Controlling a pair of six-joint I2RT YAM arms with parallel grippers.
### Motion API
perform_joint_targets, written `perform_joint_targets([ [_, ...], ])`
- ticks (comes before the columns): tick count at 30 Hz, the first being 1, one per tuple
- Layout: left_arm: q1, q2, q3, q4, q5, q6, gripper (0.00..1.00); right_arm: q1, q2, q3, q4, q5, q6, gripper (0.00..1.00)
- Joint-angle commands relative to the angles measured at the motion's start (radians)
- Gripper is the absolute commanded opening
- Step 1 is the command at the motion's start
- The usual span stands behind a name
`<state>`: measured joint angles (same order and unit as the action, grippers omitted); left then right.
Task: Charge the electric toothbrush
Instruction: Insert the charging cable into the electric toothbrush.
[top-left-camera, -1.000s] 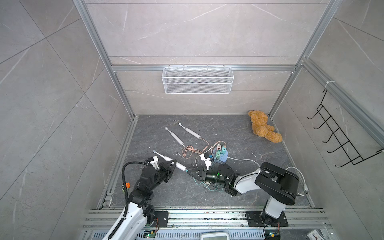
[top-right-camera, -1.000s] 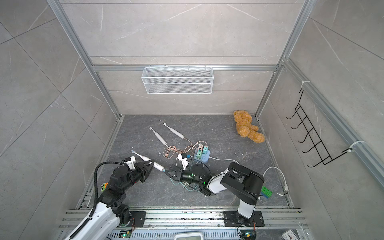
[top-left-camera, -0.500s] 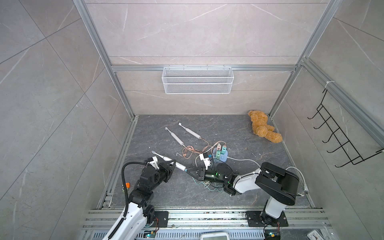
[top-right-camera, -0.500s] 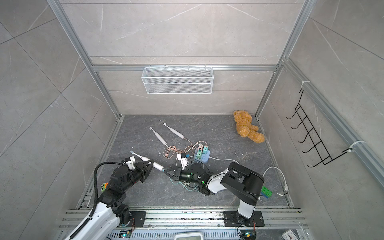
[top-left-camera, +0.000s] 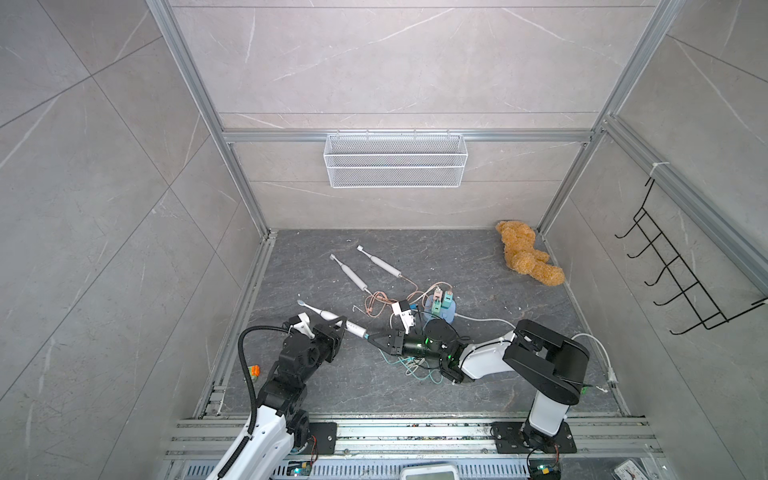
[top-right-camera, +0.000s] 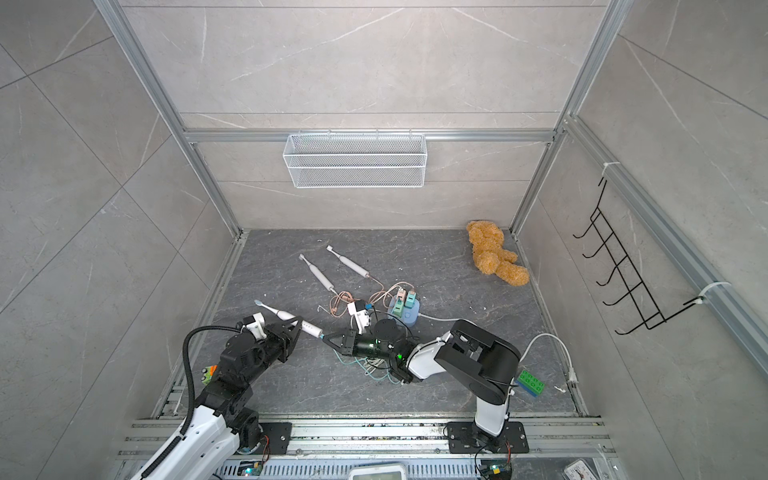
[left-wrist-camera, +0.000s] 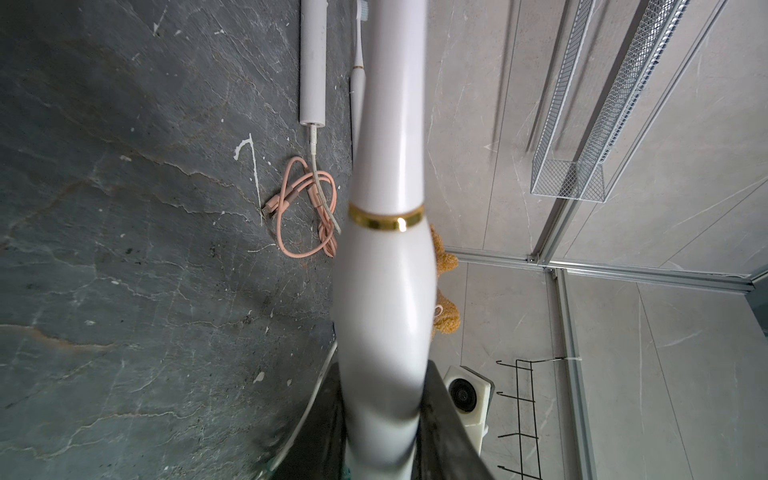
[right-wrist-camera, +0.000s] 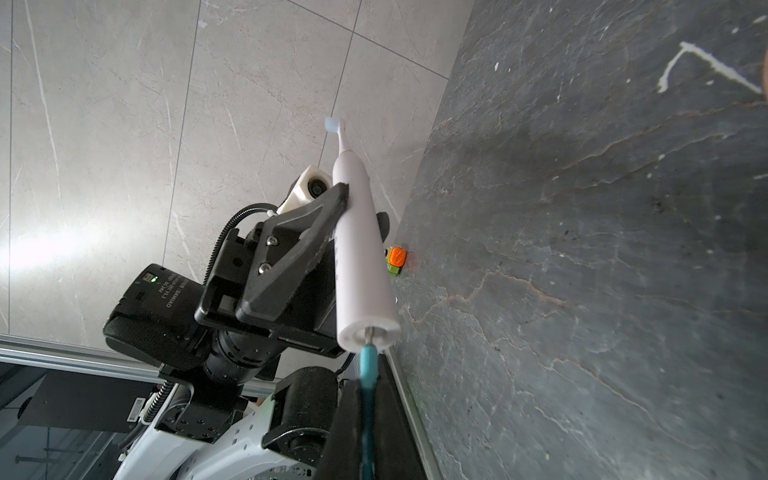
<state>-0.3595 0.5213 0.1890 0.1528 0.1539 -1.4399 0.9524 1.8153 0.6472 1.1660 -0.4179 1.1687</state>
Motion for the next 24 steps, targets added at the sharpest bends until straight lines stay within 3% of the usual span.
perform_joint_targets([
  [1, -0.062, -0.014, -0.007, 0.046, 0.221, -0.021, 0.0, -0.009, 0.026, 0.072, 0.07, 0.033, 0.02, 0.0],
  [8, -0.106, -0.002, -0.024, 0.067, 0.193, -0.018, 0.0, -0.009, 0.055, 0.124, 0.09, -0.034, 0.036, 0.0],
  [24, -0.185, 0.033, -0.032, 0.106, 0.142, -0.008, 0.0, -0.012, 0.048, 0.125, 0.206, -0.05, -0.001, 0.0],
])
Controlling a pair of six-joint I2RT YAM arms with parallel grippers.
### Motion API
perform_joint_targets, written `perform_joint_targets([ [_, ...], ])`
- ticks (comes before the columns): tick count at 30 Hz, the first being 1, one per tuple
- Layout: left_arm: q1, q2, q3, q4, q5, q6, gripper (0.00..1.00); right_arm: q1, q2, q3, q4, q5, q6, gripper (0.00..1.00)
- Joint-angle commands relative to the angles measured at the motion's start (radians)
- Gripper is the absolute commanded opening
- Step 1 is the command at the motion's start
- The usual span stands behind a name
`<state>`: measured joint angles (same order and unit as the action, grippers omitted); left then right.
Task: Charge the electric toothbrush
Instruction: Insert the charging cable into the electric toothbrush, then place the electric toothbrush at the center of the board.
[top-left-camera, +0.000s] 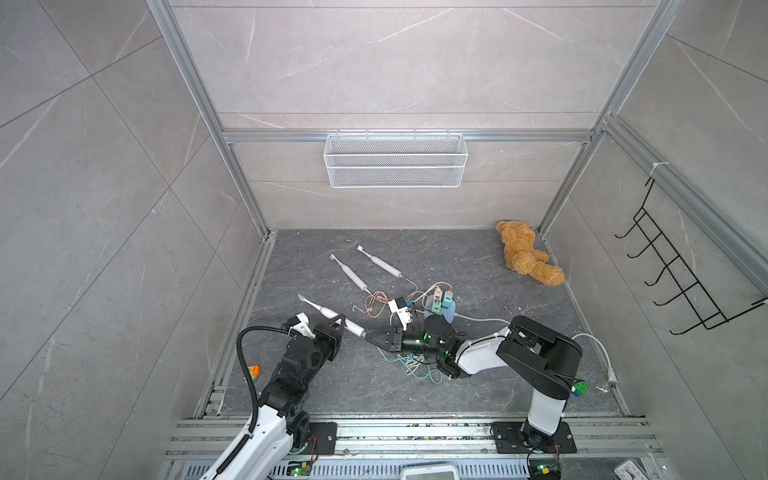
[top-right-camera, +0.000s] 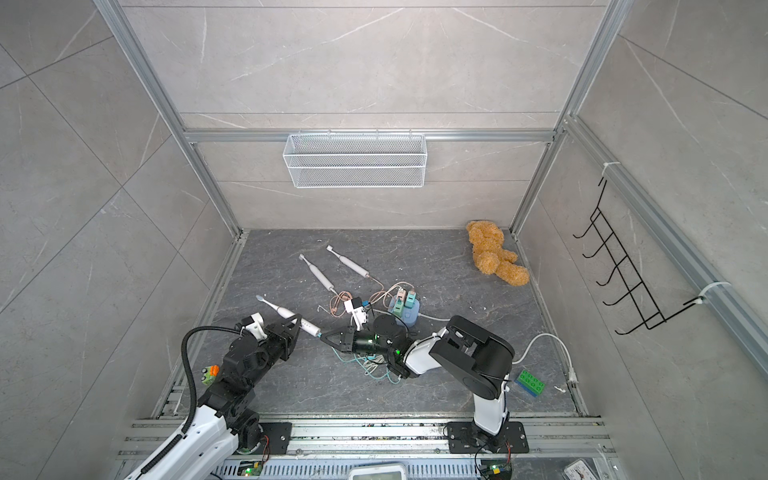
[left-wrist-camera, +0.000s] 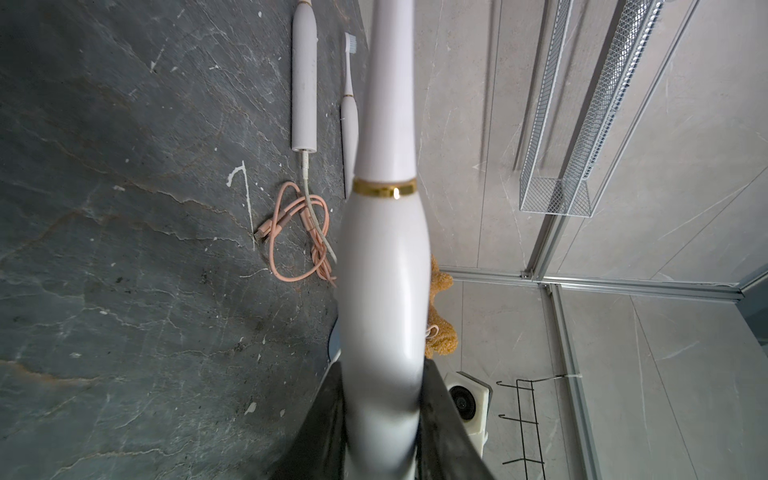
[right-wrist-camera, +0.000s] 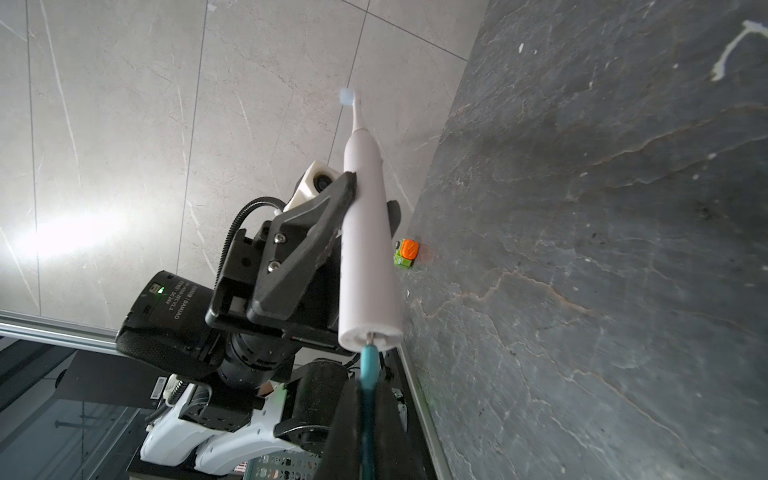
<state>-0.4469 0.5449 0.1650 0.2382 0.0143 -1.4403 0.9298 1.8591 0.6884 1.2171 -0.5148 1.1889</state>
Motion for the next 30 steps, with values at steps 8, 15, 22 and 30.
perform_joint_targets([
  [8, -0.183, 0.02, -0.004, 0.025, 0.2, 0.002, 0.0, 0.002, -0.052, 0.079, -0.075, 0.199, -0.041, 0.0],
  [15, -0.19, -0.014, -0.01, -0.009, 0.163, -0.002, 0.0, 0.003, -0.053, 0.062, -0.121, 0.248, -0.033, 0.0],
  [22, -0.172, -0.018, 0.077, -0.164, 0.104, 0.095, 0.0, 0.004, -0.14, -0.02, -0.107, 0.265, -0.111, 0.26],
  [30, 0.11, 0.139, 0.168, -0.274, 0.262, 0.229, 0.0, 0.002, -0.456, -0.167, -0.412, 0.451, -0.343, 0.58],
])
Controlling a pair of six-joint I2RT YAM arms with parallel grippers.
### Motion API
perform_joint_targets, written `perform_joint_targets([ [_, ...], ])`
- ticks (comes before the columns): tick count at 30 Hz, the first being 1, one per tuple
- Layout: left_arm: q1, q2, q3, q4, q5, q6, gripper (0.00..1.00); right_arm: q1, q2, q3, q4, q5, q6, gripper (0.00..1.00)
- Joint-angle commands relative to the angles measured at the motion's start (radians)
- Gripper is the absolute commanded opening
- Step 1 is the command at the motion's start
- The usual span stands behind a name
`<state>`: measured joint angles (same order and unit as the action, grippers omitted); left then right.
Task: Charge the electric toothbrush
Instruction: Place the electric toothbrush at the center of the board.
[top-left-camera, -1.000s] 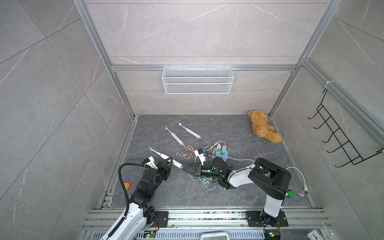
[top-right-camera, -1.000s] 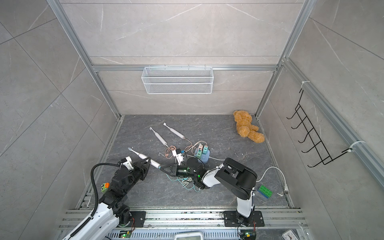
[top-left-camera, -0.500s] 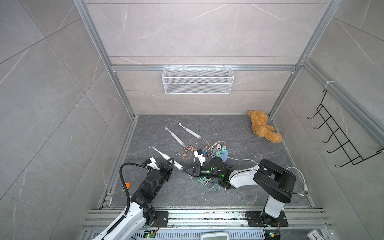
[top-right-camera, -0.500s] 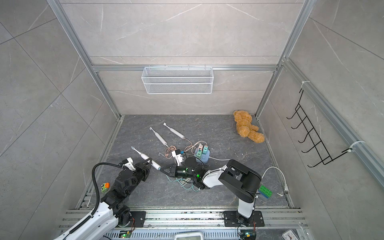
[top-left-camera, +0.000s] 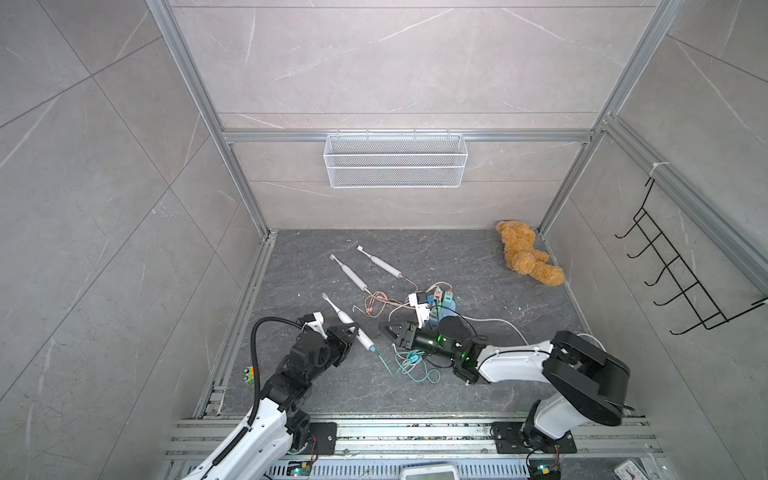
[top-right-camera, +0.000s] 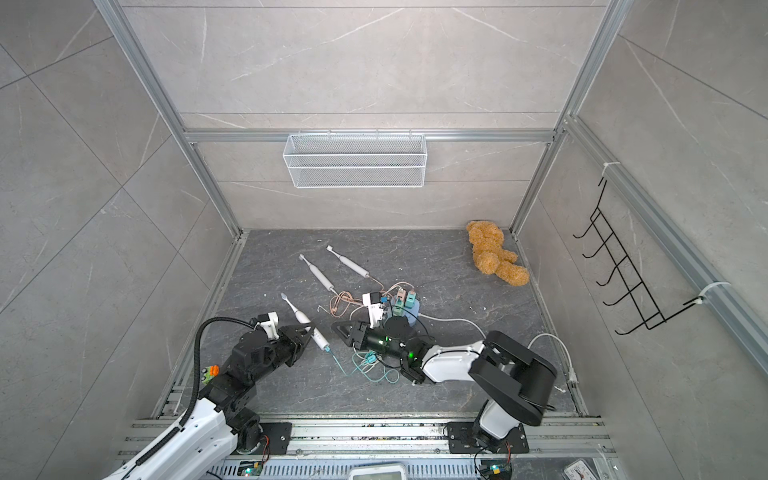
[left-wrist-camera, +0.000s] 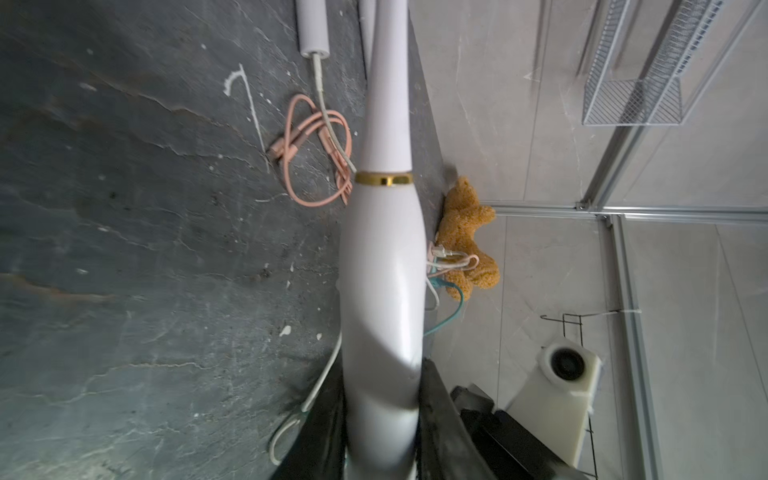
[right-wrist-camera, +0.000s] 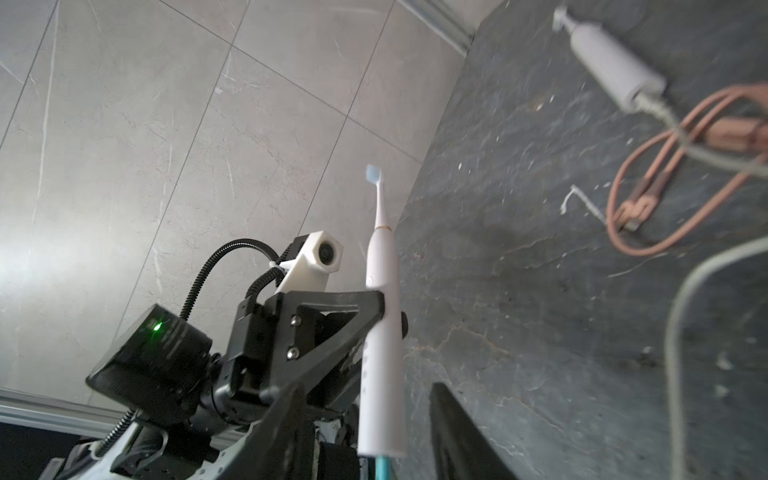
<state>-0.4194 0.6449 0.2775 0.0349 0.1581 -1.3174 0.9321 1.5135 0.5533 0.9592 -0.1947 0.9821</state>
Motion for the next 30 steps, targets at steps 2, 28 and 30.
perform_joint_targets([
  [2, 0.145, 0.104, 0.103, -0.134, 0.136, 0.193, 0.0, 0.001, -0.211, -0.024, -0.298, 0.185, -0.223, 0.62],
  [28, 0.167, 0.649, 0.332, -0.334, -0.065, 0.373, 0.99, -0.087, -0.644, 0.199, -1.289, 1.139, -0.704, 0.99],
  [30, 0.16, 0.615, 0.345, -0.362, -0.107, 0.338, 1.0, -0.157, -0.648, 0.164, -1.232, 1.098, -0.694, 1.0],
])
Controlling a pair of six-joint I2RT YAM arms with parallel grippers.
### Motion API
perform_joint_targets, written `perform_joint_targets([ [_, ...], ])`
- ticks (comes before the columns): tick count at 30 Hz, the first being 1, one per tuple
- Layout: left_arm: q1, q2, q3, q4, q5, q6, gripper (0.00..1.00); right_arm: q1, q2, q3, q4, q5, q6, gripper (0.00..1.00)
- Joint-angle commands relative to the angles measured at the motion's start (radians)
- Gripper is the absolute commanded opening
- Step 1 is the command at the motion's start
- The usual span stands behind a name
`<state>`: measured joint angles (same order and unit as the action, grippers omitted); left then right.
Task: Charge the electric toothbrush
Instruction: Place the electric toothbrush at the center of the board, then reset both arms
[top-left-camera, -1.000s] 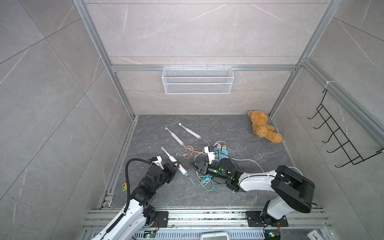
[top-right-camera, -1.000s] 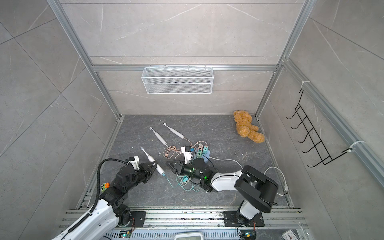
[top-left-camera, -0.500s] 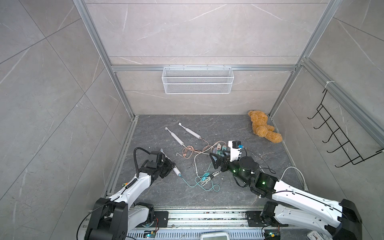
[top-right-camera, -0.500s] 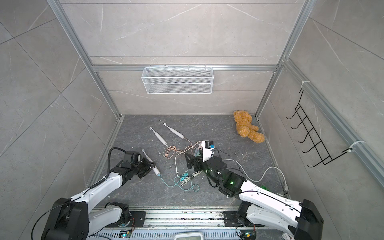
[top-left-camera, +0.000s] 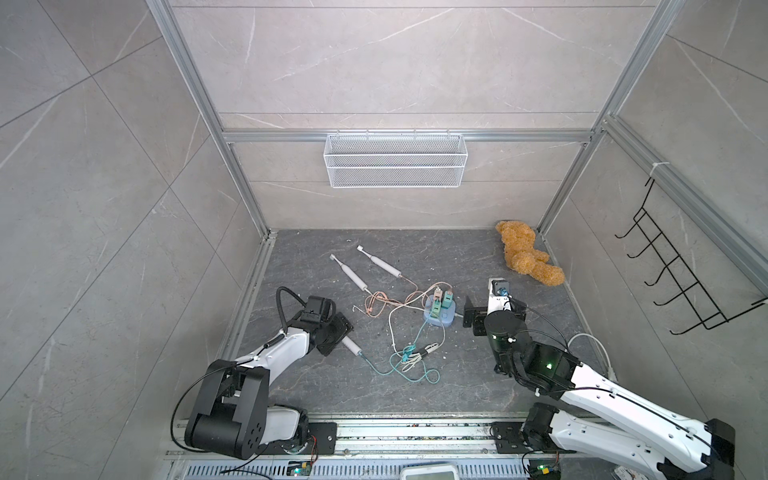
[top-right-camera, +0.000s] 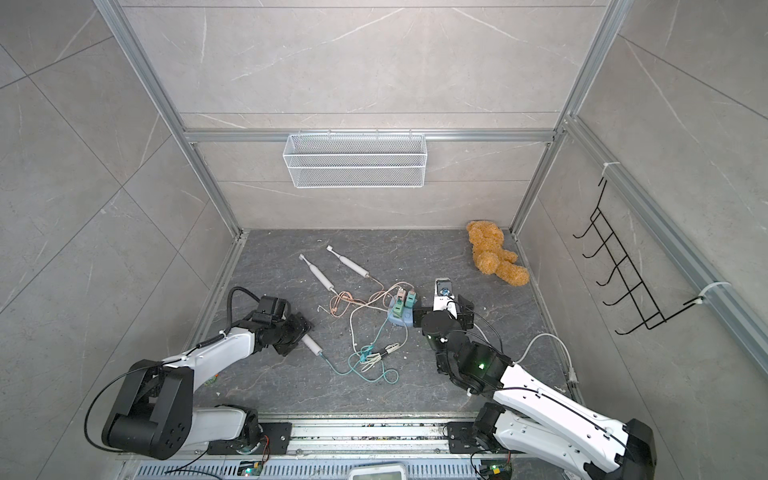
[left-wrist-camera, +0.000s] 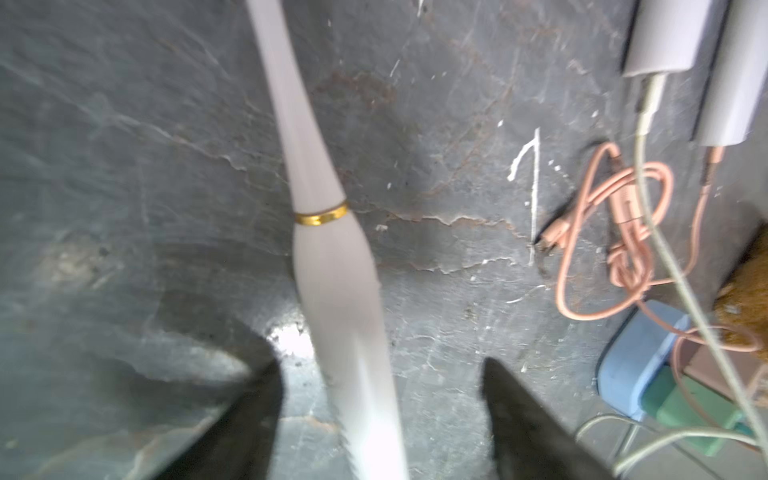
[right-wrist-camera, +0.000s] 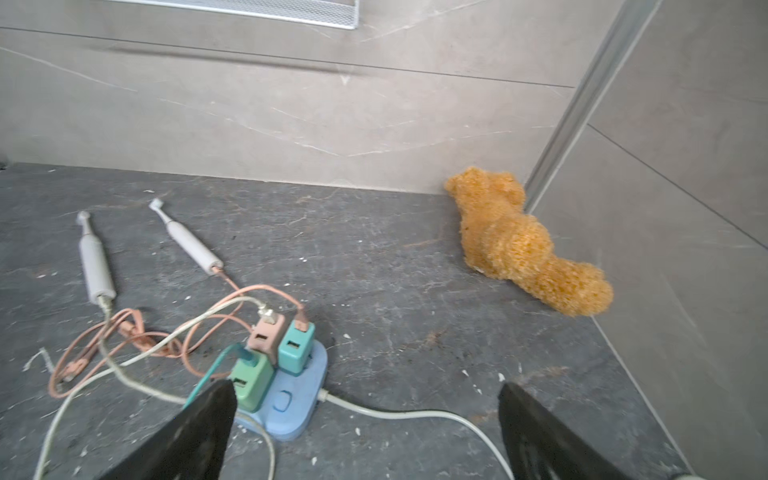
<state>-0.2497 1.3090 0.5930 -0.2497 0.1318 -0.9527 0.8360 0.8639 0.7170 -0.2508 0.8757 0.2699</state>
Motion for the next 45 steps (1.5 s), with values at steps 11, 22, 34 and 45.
perform_joint_targets([
  [11, -0.068, -0.28, 0.172, -0.291, -0.662, 0.198, 1.0, -0.482, 0.305, -0.198, 0.568, -0.143, -0.197, 1.0],
  [22, 0.103, -0.279, -0.057, 0.148, -0.733, 0.59, 1.0, -0.646, 0.612, -0.333, 1.083, -0.352, -0.216, 1.0],
  [34, 0.262, -0.138, -0.256, 0.712, -0.526, 0.737, 1.0, -0.771, 0.671, -0.39, 1.235, -0.692, -0.213, 1.0],
  [45, 0.301, -0.035, -0.28, 0.942, -0.426, 0.825, 1.0, -0.77, 0.662, -0.393, 1.223, -0.693, -0.211, 1.0],
])
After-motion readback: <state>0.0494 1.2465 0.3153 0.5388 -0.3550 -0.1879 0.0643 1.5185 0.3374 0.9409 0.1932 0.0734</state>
